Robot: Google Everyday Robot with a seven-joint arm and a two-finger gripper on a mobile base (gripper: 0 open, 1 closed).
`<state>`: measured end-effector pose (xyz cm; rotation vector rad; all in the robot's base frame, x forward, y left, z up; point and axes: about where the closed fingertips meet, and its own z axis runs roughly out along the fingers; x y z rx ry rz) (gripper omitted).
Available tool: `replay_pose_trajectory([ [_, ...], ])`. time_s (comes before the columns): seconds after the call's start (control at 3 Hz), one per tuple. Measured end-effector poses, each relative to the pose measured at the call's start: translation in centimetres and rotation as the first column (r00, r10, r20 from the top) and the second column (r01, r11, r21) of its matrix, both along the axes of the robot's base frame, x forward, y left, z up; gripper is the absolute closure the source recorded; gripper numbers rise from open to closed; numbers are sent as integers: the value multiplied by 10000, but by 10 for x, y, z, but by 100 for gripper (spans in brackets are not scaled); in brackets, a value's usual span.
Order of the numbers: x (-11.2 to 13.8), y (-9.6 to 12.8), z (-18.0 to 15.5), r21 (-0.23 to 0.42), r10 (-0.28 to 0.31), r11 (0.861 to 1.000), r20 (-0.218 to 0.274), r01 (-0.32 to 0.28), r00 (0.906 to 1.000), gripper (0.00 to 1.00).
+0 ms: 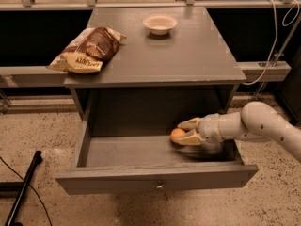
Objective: Place orange into top drawer
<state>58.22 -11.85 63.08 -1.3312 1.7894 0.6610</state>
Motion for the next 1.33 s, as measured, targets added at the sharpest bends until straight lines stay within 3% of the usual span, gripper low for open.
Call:
replay_pose_trajectory([
  [0.67,0,0,-1,18,-34,10000,-10,34,10000,16],
  [1.0,0,0,-1,18,-34,10000,-10,34,10000,0],
  [1.33,-10,-8,30,-358,209,9992,682,-184,9975,0],
])
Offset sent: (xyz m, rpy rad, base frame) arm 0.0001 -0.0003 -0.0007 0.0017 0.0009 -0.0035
